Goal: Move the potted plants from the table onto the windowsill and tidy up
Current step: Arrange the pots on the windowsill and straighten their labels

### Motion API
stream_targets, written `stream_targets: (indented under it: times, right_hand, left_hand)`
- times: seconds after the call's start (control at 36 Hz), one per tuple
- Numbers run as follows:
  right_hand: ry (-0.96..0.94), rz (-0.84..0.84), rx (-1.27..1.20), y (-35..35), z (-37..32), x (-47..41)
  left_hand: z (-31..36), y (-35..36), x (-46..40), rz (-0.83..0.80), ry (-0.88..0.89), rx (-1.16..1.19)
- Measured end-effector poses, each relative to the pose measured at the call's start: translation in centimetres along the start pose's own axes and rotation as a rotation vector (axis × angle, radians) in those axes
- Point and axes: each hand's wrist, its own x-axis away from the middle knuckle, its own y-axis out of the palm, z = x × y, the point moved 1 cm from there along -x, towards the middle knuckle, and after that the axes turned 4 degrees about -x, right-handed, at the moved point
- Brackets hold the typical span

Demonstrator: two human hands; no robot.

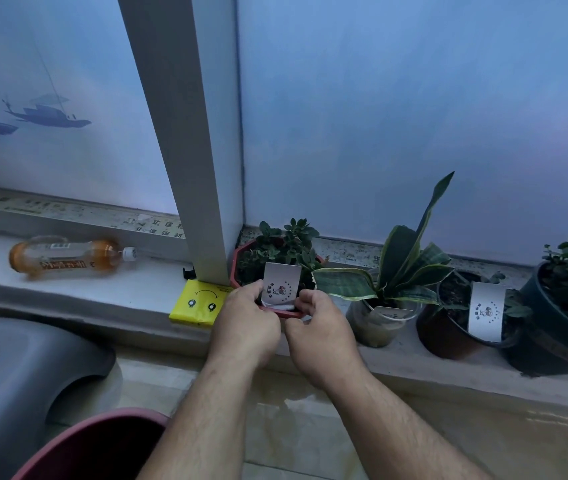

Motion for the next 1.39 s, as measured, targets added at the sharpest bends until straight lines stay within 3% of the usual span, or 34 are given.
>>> stream_targets:
  times: [0.5,0.72,0.86,1.06,1.39]
  right_hand:
    - [-0.015,0.005,-0.017,-0.9,-0.2,1.2]
    - [-0.053,-0.024,-0.021,-6.3,2.1,3.9]
    - [-0.015,0.033,-0.034,-14.0,5.1,5.5]
    - [0.021,0.062,-0.074,-19.0,7.6,4.2]
    - [-0.014,-0.069,0.001,-18.3,7.5,0.0]
  left_hand:
    - [0.7,-0.5,0.7,0.056,-0.002,-0.018]
    - [3.8,0.0,2.3,0.304,0.198,-0.018]
    - [6.6,3.5,5.0,0.132,0.327,0.041]
    - [7.0,8.4,6.4,-0.258,0.257,-0.14]
    - [7.0,11.4,6.0,-0.246,0.176,-0.209]
